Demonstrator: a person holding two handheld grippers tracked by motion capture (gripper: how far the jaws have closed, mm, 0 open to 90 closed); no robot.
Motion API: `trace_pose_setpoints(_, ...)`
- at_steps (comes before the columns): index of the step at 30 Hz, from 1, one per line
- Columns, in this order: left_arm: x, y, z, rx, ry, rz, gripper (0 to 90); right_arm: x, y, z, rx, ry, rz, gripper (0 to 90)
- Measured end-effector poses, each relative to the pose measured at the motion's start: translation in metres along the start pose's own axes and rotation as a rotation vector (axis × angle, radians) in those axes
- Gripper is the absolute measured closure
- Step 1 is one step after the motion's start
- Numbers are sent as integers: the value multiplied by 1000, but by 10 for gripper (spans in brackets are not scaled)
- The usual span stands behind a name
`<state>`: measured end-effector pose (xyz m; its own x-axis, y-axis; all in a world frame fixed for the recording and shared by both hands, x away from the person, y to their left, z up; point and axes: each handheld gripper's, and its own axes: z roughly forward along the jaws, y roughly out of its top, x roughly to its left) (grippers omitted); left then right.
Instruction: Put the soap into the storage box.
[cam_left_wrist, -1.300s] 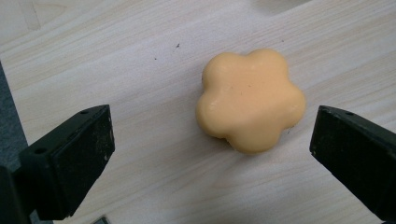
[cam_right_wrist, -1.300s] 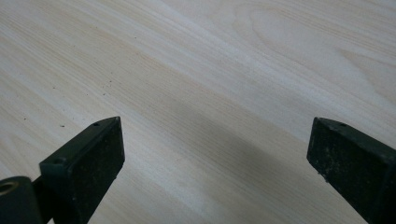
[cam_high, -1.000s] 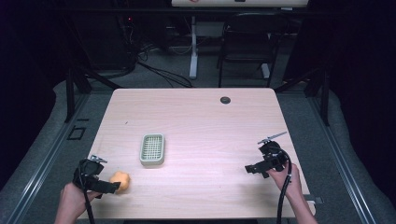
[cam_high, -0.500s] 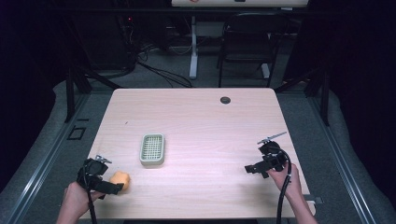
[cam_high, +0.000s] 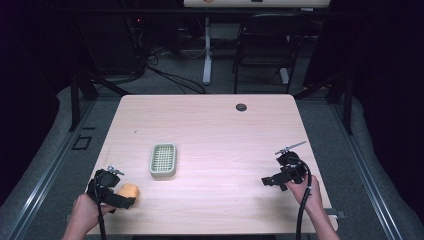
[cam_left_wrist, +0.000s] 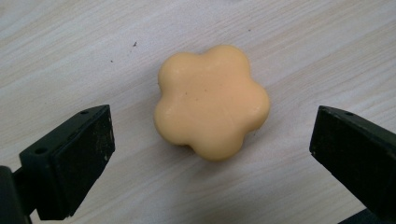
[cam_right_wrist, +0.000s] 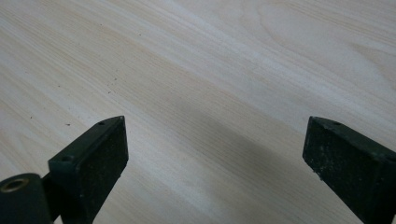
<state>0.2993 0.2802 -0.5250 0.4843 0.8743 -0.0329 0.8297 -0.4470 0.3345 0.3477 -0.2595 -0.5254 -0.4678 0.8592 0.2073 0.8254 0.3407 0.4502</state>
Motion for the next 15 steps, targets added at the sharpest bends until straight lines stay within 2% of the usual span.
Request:
trace_pose_setpoints(1,0,2,2,2,0,-1,2,-1,1,-1,20,3,-13,65)
trace_pose_setpoints(3,0,3,2,6,2,3,2,-1,1,-1,25,5,-17,66)
trace_pose_setpoints(15,1,11,15,60,-20,18,4,-1,1,0,24,5,-20,67)
